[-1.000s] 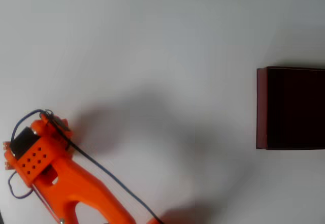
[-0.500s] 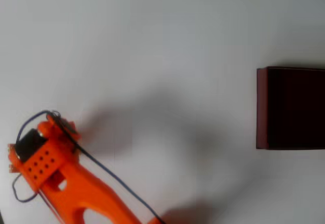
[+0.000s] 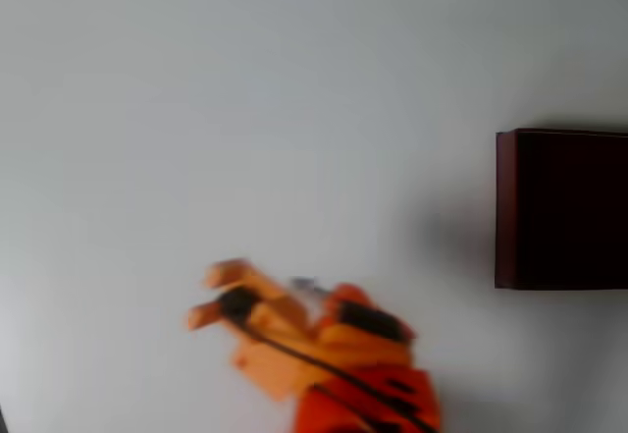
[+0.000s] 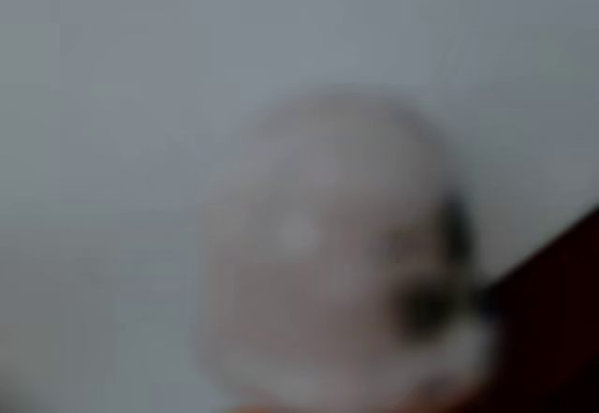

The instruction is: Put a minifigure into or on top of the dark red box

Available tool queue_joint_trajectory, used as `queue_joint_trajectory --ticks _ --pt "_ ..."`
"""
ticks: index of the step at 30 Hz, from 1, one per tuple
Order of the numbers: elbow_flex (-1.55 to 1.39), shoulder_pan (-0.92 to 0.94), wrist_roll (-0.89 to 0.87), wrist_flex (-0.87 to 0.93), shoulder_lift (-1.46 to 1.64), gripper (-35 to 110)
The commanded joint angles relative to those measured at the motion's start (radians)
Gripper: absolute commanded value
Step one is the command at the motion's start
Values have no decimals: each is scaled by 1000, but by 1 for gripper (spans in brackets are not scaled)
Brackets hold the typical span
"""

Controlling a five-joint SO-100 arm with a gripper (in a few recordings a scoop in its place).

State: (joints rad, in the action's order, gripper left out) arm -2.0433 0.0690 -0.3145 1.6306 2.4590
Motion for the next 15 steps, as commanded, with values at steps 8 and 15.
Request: queue_joint_trajectory --ticks 8,15 --pt "144 437 6 -225 -354 0" --pt "512 565 48 -273 -827 0"
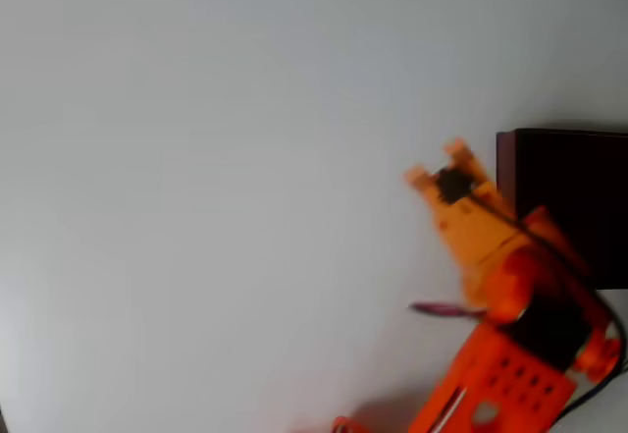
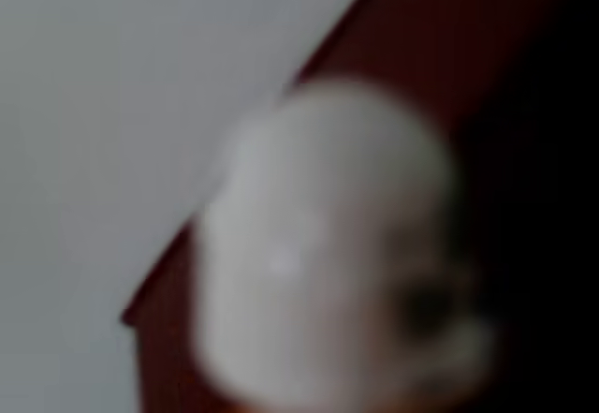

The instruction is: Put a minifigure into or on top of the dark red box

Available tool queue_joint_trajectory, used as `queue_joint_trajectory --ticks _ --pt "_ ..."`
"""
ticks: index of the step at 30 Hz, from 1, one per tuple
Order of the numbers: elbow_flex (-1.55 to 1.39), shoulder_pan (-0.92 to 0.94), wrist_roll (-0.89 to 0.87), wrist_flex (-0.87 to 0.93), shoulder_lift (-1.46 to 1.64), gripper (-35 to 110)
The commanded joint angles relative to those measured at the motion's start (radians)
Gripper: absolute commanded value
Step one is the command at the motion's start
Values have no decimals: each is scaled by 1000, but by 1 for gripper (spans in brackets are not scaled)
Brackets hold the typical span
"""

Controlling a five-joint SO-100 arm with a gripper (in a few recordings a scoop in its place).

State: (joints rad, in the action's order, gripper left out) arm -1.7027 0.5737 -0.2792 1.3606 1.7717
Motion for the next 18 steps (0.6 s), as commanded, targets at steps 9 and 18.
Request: queue_joint_trajectory --ticks 9,18 --pt "514 173 46 95 -489 24" --pt "250 51 104 58 -196 25"
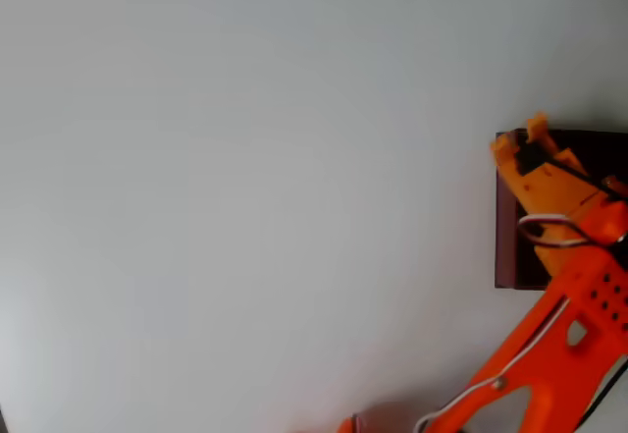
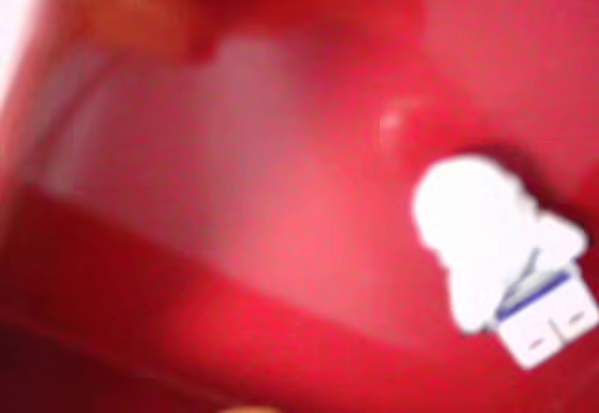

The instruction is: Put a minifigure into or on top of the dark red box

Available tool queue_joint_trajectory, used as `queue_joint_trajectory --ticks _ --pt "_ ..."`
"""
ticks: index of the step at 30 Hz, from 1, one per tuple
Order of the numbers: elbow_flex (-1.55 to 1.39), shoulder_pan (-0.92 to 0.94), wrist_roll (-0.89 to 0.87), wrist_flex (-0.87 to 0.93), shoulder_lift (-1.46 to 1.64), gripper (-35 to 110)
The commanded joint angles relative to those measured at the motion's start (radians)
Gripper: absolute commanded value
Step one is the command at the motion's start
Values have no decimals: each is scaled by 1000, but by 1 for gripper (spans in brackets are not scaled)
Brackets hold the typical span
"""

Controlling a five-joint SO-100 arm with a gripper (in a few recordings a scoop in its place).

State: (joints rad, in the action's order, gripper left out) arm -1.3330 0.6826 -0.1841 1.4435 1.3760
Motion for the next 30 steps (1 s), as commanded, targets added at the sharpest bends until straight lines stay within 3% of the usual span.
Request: queue_joint_trajectory --ticks 1,6,16,23,30 --pt "-192 -86 11 -41 275 25" --pt "-551 -253 12 -81 681 23" --pt "-1216 -827 -58 -209 1669 24" --pt "-1310 -997 -63 -169 1756 19" --pt "-1428 -1063 63 -66 1980 8"
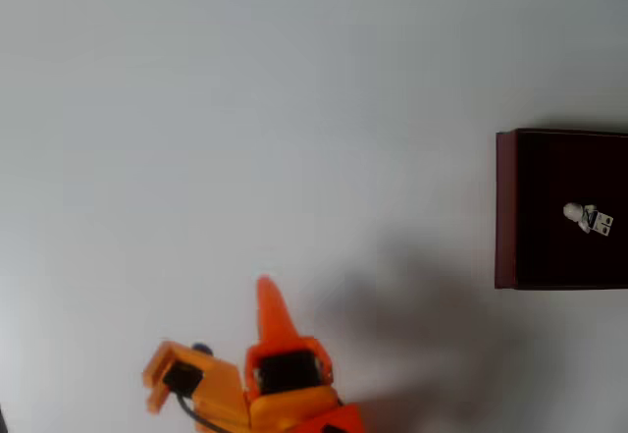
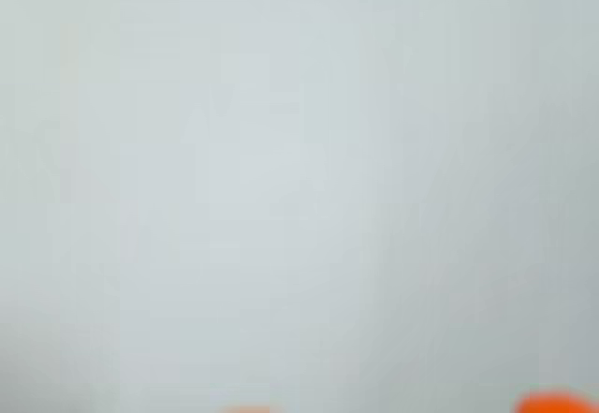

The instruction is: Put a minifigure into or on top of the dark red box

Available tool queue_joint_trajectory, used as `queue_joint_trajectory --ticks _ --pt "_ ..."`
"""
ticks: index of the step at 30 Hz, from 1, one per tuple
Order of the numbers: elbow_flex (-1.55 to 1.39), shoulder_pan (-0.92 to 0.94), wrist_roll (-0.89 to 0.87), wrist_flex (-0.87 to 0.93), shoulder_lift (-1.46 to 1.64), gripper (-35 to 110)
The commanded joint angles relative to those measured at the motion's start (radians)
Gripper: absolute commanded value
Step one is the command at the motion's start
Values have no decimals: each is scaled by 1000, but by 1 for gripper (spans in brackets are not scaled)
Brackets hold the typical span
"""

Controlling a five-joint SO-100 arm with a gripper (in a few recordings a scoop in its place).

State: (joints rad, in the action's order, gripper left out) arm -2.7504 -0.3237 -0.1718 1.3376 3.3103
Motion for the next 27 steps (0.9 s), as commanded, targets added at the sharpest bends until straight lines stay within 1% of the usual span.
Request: queue_joint_trajectory --ticks 1,3,4,5,7,8,9,10,12,16,21,23,24,26,27 --pt "-14 -75 66 51 46 6" --pt "-48 -95 101 49 48 5" --pt "-91 -137 115 15 44 8" --pt "-133 -160 103 -34 44 8" --pt "-199 -183 5 -69 46 8" --pt "-227 -189 9 -86 46 5" --pt "-245 -186 51 -94 46 2" --pt "-256 -193 43 -86 46 1" --pt "-262 -186 -57 -6 46 0" --pt "-264 -238 37 2 54 0" --pt "-270 -330 60 18 100 0" --pt "-270 -330 64 20 100 5" --pt "-270 -333 69 20 100 2" --pt "-270 -344 81 20 100 1" --pt "-270 -347 84 20 100 3"
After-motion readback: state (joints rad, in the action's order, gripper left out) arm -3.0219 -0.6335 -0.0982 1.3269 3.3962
